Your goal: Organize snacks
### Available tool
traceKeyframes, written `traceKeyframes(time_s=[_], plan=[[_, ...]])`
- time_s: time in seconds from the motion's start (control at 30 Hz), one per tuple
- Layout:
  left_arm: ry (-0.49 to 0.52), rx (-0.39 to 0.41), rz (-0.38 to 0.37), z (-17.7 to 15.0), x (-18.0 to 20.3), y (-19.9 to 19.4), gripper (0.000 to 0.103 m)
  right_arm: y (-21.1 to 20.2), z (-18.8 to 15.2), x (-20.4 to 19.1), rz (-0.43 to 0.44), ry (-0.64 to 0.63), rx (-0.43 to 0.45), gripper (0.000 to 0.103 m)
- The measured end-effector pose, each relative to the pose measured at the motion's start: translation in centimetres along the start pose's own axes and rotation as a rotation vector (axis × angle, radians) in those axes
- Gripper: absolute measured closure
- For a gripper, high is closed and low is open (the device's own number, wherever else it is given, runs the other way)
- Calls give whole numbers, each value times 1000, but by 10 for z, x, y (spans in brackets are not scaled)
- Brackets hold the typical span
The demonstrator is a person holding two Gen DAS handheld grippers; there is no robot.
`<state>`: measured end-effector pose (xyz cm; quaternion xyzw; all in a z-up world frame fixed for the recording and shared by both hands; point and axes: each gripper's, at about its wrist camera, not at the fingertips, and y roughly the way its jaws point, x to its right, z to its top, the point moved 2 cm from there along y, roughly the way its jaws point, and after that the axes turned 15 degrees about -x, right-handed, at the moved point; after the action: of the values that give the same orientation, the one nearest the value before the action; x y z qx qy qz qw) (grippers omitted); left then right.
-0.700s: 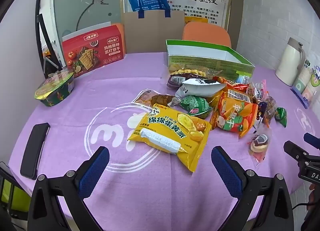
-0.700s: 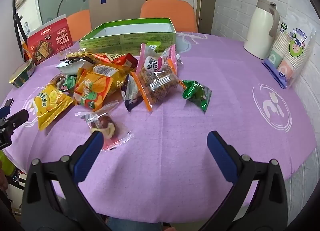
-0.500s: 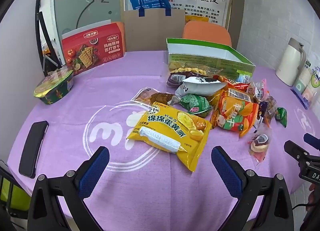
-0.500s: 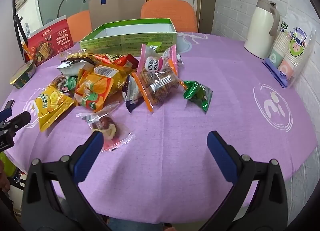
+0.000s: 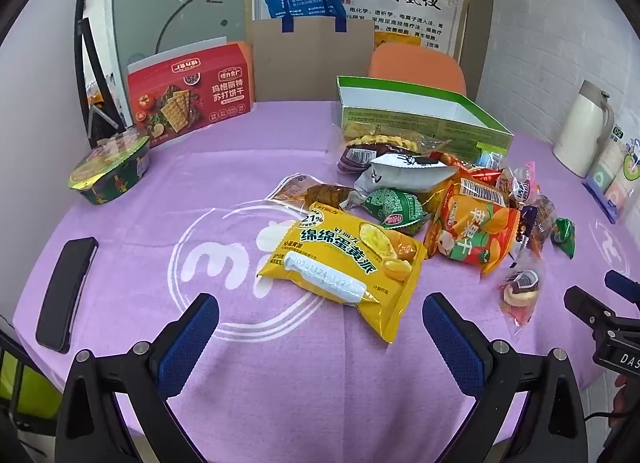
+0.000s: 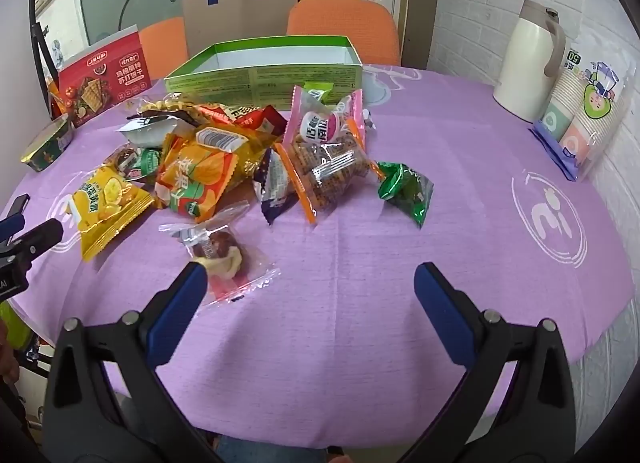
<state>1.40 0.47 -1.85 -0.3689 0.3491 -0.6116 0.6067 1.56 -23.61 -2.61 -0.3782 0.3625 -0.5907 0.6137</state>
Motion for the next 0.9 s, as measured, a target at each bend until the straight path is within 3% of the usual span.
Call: traceKeyframes(time_s=[0.9], plan=[[2, -5, 3, 0, -1, 0, 0, 2, 1, -7, -8, -29, 1, 0]])
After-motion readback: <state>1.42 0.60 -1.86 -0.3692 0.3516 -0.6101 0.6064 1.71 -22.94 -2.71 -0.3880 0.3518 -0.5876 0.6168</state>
